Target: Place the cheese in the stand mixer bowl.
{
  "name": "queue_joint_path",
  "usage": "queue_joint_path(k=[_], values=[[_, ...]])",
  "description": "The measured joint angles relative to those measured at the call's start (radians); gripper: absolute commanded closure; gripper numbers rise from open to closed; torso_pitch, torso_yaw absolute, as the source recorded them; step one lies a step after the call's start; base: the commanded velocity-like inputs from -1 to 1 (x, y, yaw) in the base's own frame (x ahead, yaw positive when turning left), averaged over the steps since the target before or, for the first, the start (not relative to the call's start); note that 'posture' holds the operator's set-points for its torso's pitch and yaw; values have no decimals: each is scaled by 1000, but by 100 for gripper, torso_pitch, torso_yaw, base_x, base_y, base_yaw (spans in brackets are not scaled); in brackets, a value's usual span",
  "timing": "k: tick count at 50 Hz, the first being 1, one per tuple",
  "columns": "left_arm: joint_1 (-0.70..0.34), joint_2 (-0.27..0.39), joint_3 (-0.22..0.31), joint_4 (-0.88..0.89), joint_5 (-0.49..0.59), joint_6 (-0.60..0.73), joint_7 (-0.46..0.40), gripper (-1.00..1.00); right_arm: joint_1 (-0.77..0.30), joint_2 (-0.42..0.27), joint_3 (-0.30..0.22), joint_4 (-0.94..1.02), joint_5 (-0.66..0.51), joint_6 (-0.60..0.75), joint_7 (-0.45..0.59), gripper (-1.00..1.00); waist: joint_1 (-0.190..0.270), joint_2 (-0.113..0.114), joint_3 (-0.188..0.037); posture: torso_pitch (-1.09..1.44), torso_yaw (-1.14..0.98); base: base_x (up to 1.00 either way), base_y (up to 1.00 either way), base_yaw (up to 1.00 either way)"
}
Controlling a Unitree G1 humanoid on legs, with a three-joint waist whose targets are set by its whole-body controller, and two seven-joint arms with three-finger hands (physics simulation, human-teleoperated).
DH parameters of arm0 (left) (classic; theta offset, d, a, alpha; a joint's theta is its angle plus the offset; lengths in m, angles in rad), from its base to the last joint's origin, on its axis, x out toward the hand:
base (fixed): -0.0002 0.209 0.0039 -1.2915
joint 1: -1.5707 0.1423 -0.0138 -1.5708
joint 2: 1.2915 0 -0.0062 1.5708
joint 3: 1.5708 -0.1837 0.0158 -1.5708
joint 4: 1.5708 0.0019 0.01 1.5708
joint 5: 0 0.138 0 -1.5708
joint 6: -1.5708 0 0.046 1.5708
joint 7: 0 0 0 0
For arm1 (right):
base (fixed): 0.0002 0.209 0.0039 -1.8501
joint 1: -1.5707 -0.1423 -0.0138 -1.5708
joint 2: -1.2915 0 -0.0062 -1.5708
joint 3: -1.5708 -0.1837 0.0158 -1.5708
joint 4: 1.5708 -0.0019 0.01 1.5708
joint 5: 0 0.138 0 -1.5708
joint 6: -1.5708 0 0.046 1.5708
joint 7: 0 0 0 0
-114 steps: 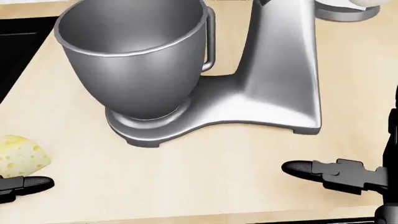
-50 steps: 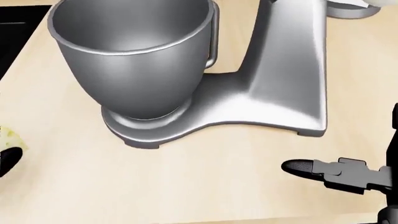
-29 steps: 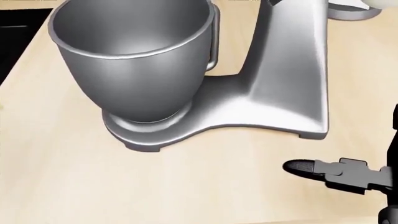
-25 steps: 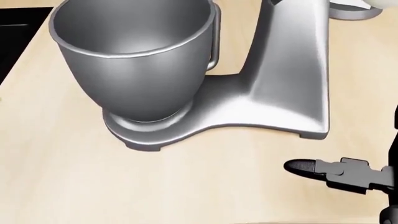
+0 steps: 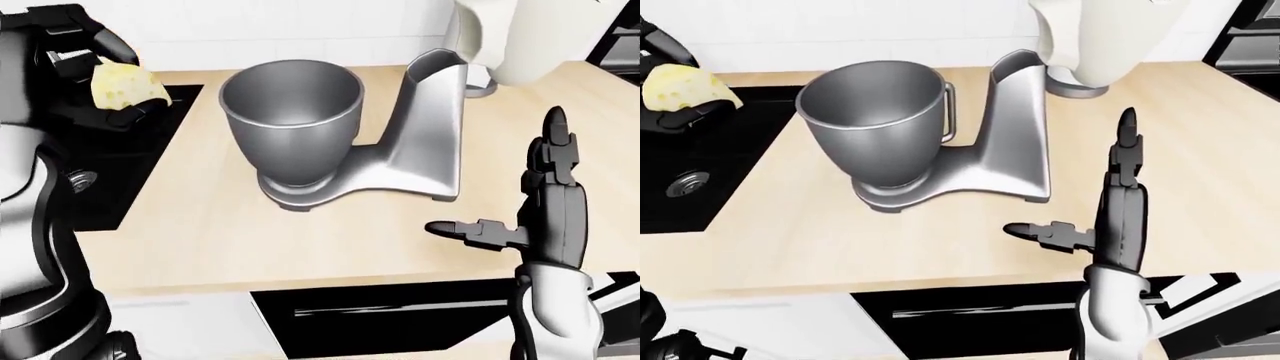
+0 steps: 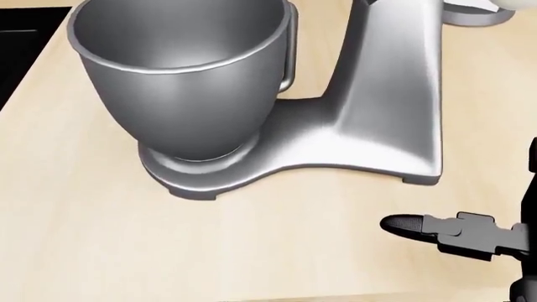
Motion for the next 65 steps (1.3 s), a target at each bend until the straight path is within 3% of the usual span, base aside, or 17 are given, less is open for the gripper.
queue_joint_path(k=[13, 28, 65], values=[[-146, -64, -112, 89, 36, -18, 54, 100, -2, 0, 0, -5, 8, -2, 0, -100, 0, -5, 1, 0, 0, 0, 0, 0], [-239, -99, -142, 176, 71, -48, 69, 100, -3, 1, 6, -10, 9, -1, -2, -100, 0, -10, 1, 0, 0, 0, 0, 0], [-314, -162, -189, 282, 164, -116, 18, 100, 0, -2, -3, 3, 19, -24, -1, -100, 2, -15, 3, 0, 0, 0, 0, 0]])
